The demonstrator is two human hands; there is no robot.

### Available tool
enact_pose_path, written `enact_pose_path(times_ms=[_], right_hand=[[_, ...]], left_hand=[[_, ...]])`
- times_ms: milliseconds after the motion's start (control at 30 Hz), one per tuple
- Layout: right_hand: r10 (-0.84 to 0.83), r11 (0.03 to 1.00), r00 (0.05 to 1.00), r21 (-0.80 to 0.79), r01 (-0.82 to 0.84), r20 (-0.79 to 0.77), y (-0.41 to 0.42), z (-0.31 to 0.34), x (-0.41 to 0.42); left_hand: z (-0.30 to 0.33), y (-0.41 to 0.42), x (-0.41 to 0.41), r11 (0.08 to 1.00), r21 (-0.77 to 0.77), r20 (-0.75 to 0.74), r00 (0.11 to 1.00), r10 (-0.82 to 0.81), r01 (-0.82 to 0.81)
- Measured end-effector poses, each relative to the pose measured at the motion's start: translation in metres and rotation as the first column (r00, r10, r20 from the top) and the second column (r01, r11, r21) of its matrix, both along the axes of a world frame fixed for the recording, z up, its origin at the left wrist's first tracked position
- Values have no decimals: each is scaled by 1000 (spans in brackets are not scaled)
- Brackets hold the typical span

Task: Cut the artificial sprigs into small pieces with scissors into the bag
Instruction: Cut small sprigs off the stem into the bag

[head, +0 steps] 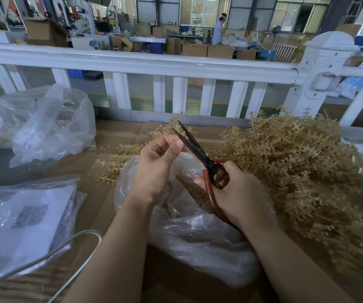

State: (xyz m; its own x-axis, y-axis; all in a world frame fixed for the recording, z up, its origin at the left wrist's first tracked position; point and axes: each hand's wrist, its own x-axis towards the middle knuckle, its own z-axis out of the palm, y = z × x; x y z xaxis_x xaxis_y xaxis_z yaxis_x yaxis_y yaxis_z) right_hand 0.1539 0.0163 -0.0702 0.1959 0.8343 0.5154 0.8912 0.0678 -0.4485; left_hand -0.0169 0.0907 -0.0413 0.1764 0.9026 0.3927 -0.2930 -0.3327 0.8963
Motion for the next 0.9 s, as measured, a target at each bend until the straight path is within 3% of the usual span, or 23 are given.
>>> enact_pose_path(times_ms=[267,500,900], right_hand=[[-32,999,995,36,35,-90,6,-5,2],[-26,999,999,-21,27,21,5,-2,1],[-23,999,1000,-48,23,5,4,-1,1]], left_hand=[[-2,-2,2,999,-30,-26,999,35,-36],[-3,-4,2,999,41,-80,996,-28,31],[-2,-5,0,990,-67,-54,990,-129,125]])
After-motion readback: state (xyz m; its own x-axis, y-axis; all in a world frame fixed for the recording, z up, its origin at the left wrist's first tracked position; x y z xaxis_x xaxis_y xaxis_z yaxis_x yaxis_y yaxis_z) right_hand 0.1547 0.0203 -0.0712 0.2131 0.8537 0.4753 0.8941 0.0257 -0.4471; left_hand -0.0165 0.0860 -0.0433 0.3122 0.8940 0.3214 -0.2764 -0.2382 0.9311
